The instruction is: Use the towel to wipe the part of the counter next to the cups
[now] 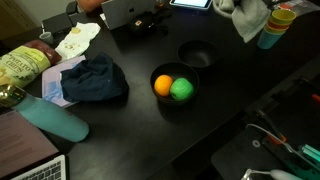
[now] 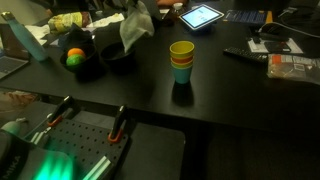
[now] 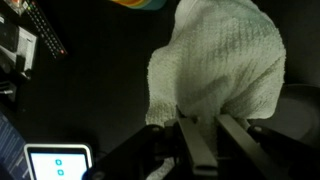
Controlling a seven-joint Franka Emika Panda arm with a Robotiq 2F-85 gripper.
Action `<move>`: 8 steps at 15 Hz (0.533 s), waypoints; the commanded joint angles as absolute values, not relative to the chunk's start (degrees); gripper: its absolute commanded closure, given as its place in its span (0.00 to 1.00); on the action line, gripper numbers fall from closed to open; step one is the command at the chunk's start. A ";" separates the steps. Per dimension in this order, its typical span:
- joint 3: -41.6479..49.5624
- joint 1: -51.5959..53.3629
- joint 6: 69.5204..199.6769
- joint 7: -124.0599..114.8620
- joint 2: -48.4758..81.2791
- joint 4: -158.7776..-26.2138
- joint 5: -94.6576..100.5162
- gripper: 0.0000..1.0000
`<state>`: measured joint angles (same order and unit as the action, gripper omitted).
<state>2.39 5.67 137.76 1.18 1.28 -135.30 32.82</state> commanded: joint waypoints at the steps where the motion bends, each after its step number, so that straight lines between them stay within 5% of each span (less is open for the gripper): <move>1: 4.19 0.31 143.98 0.61 1.11 -138.67 34.57 0.94; 8: 7.55 -6.92 165.92 6.50 8.83 -144.30 25.24 0.94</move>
<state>7.31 -5.07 157.52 2.22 5.57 -142.81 30.93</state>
